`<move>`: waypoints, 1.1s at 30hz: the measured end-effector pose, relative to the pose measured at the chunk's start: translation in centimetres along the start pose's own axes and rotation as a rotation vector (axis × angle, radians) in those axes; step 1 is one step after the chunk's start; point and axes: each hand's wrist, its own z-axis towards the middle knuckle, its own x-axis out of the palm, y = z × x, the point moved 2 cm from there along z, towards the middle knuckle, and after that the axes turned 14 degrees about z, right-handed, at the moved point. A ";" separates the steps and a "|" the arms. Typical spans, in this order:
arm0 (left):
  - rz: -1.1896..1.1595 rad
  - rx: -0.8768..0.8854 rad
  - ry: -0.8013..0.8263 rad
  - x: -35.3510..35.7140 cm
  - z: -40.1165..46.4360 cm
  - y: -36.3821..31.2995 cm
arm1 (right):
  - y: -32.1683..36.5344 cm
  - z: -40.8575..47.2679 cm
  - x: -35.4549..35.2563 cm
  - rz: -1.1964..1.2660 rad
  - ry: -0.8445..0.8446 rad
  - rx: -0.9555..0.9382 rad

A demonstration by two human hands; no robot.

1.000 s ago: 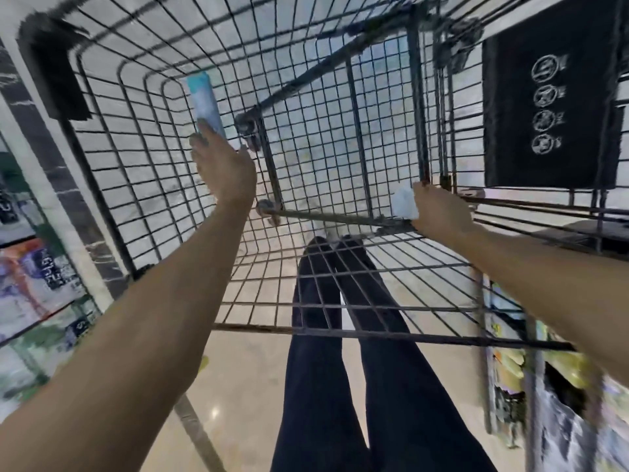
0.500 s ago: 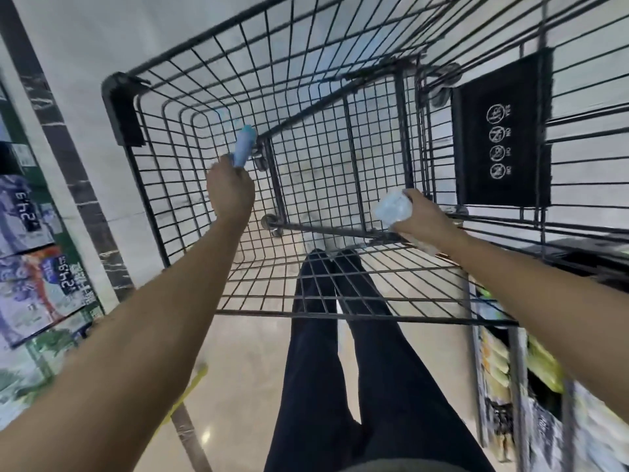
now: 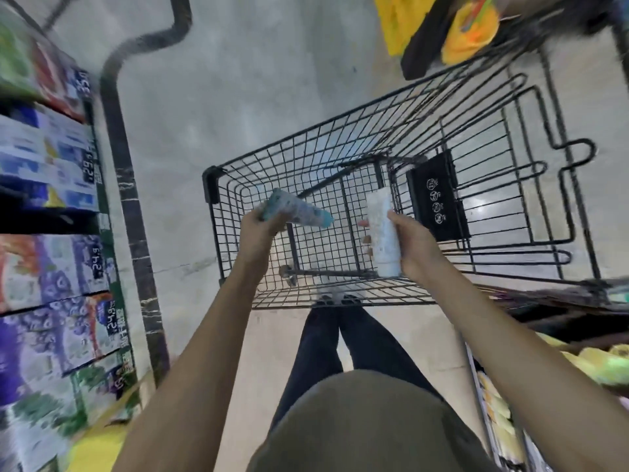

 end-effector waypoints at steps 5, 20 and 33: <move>-0.268 0.044 0.018 1.7 -6.8 -5.8 | 1.1 -7.4 3.4 0.040 0.155 -0.138; -0.147 0.163 0.381 4.8 -19.5 -12.4 | -1.4 -22.2 5.1 0.228 0.118 -0.611; -0.033 0.205 0.811 4.6 -28.4 -9.5 | -12.4 -31.8 1.7 0.518 0.124 -0.777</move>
